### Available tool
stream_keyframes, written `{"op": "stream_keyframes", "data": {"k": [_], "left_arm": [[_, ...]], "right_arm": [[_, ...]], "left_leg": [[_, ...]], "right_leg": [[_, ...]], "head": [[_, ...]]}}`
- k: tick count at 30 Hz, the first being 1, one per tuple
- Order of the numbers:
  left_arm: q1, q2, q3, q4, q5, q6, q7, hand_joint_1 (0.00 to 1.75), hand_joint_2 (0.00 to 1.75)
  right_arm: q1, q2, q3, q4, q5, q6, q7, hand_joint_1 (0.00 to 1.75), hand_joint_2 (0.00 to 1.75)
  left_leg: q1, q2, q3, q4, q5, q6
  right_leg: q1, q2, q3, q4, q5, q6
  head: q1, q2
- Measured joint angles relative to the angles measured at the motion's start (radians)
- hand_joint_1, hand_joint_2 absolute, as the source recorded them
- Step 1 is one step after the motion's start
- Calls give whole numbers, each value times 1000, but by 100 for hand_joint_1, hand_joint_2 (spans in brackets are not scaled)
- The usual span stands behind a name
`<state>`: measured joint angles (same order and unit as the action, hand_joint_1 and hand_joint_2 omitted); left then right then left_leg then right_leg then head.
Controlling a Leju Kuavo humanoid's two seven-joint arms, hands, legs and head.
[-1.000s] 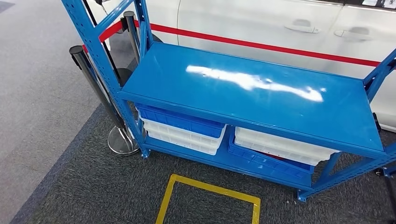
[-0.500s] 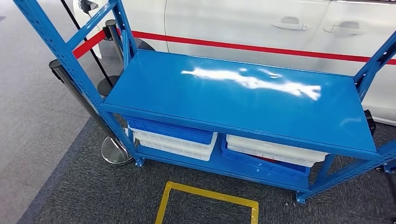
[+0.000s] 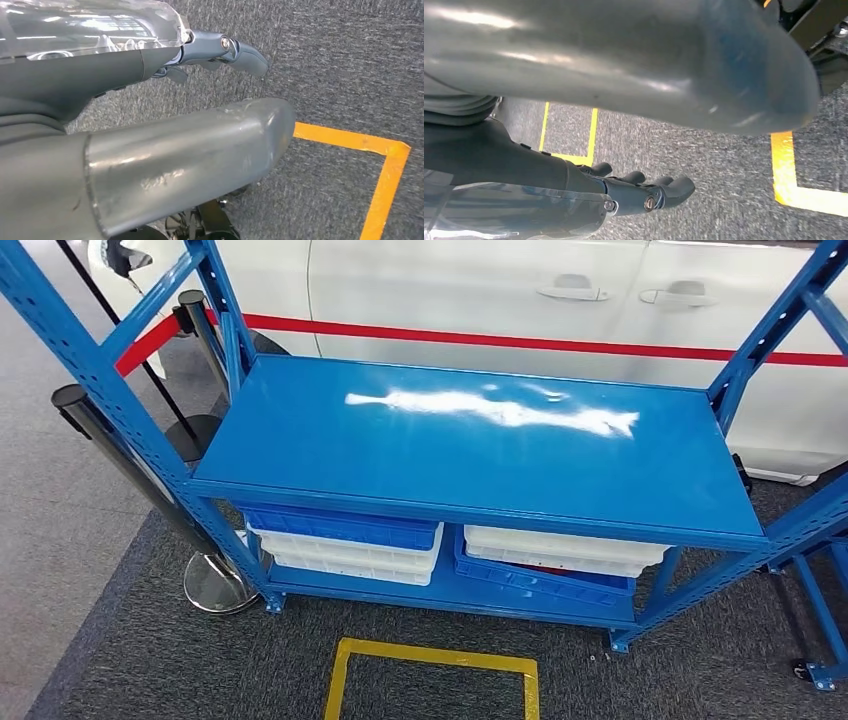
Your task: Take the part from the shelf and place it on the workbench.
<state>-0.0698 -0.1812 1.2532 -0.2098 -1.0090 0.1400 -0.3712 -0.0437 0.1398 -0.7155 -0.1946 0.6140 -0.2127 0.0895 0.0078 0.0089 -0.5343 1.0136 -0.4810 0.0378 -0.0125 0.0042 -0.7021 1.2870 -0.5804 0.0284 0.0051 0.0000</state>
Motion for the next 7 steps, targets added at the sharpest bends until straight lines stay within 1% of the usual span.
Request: {"op": "stream_keyframes", "data": {"k": [1,2,3,4,5,6,7], "left_arm": [[0,0,0,0,0,0,0,0,0],[0,0,0,0,0,0,0,0,0],[1,-1,0,0,0,0,0,0,0],[1,-1,1,0,-1,0,0,0,0],[0,-1,1,0,-2,0,0,0,0],[-1,-1,1,0,-2,0,0,0,0],[-2,-1,1,0,-3,0,0,0,0]], "right_arm": [[0,0,-4,0,-4,3,-1,0,0],[-1,0,-7,0,-7,5,-3,0,0],[-3,0,-10,0,-5,5,-4,0,0],[-5,0,-11,0,0,4,-5,0,0],[-6,0,-11,0,5,1,-5,0,0],[-7,0,-11,0,11,-2,-5,0,0],[-6,0,-11,0,13,-3,-5,0,0]], "left_leg": [[0,8,3,0,-2,-1],[-1,14,6,1,-6,-4],[-3,19,8,2,-10,-9],[-5,23,10,3,-14,-15],[-7,28,12,4,-18,-21],[-8,33,13,3,-20,-27],[-7,35,14,2,-21,-29]], "right_leg": [[0,-5,24,-46,32,-1],[1,-19,60,-116,67,-5],[4,-36,94,-181,92,-10],[7,-48,118,-229,106,-17],[11,-57,129,-254,110,-22],[14,-54,130,-258,107,-27],[14,-49,129,-259,108,-29]], "head": [[0,0],[1,0],[1,0],[0,0],[0,0],[-1,0],[-2,0]]}}
